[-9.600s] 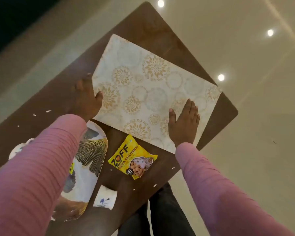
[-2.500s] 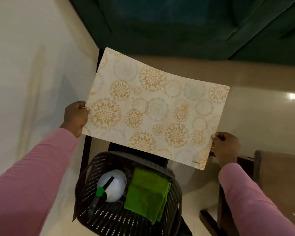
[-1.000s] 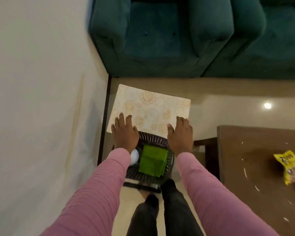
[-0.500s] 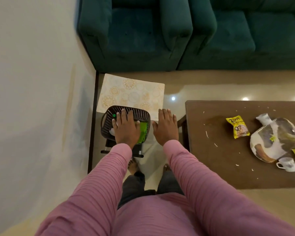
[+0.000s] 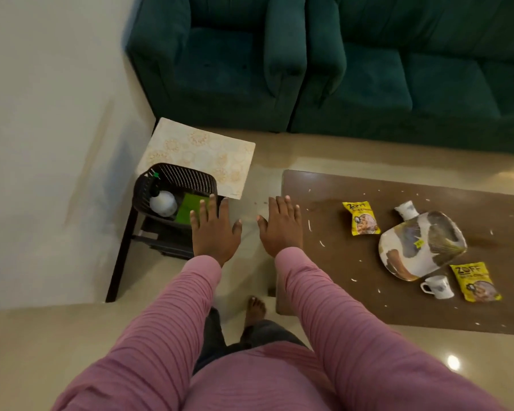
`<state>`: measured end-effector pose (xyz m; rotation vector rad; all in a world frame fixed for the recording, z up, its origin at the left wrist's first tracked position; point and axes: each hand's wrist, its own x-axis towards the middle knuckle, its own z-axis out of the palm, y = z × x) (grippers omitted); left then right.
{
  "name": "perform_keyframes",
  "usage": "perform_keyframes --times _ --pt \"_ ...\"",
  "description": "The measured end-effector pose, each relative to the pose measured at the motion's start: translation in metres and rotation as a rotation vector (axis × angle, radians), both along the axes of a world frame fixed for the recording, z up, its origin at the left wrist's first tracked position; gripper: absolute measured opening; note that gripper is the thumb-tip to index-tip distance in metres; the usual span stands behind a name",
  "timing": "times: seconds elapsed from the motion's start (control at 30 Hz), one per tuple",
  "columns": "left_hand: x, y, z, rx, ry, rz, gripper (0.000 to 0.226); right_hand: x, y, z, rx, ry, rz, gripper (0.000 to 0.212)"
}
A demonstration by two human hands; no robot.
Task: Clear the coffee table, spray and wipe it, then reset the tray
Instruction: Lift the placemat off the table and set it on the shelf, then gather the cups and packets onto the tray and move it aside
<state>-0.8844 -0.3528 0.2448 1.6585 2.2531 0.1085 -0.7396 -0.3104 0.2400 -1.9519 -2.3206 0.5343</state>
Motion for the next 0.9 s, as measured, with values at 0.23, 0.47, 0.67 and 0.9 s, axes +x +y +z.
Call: perform_keyframes --times 0.23,0.47,0.67,0.9 --pt "0.066 -0.037 0.012 0.035 0.026 -0.028 0.066 0.061 -0.03 0.006 0.041 0.006 0.005 0.058" --pt "0.124 -0.069 0.011 0.077 0.046 -0.041 0.067 0.121 -0.065 0.013 0.059 -0.011 0.014 0.058" --pt "0.191 -0.112 0.005 0.053 0.03 -0.063 0.067 0.187 -0.111 0.01 0.037 -0.037 -0.005 0.06" --pt "0.273 -0.132 0.011 -0.007 0.036 -0.131 0.068 0.28 -0.127 0.023 0.045 -0.027 -0.083 0.058"
